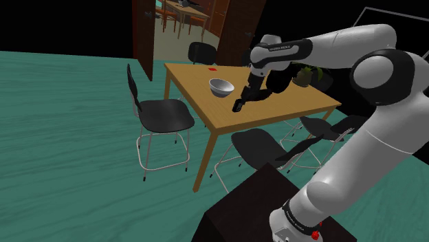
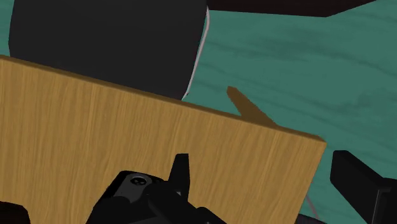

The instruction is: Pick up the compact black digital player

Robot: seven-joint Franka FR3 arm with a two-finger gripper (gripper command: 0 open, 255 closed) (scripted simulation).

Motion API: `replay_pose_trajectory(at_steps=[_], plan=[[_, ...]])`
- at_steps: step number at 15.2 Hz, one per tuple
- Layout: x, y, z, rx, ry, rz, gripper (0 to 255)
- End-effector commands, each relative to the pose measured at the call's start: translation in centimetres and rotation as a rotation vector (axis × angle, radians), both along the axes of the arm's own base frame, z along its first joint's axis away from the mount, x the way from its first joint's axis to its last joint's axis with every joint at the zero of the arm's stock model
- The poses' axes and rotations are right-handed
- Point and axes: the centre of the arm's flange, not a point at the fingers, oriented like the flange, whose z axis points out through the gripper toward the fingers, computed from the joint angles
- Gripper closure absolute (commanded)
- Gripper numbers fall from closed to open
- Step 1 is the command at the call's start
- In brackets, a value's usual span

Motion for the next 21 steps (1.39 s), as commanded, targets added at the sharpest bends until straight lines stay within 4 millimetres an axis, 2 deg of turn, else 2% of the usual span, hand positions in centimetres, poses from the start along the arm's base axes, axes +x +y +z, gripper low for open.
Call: replay_pose_trajectory(at_steps=[1,12,13,20,21], plan=[[1.7,-1.5,-1.1,-0.001,-0.005,-0.003,0],[10.9,-11.0,-6.2,-0.007,-0.03,-0.022,0],[11.0,-11.2,-6.3,-0.007,-0.031,-0.022,0],[11.0,-11.2,-10.3,-0.007,-0.031,-0.022,0],[11.0,-11.2,-10.3,-0.007,-0.031,-0.022,0]])
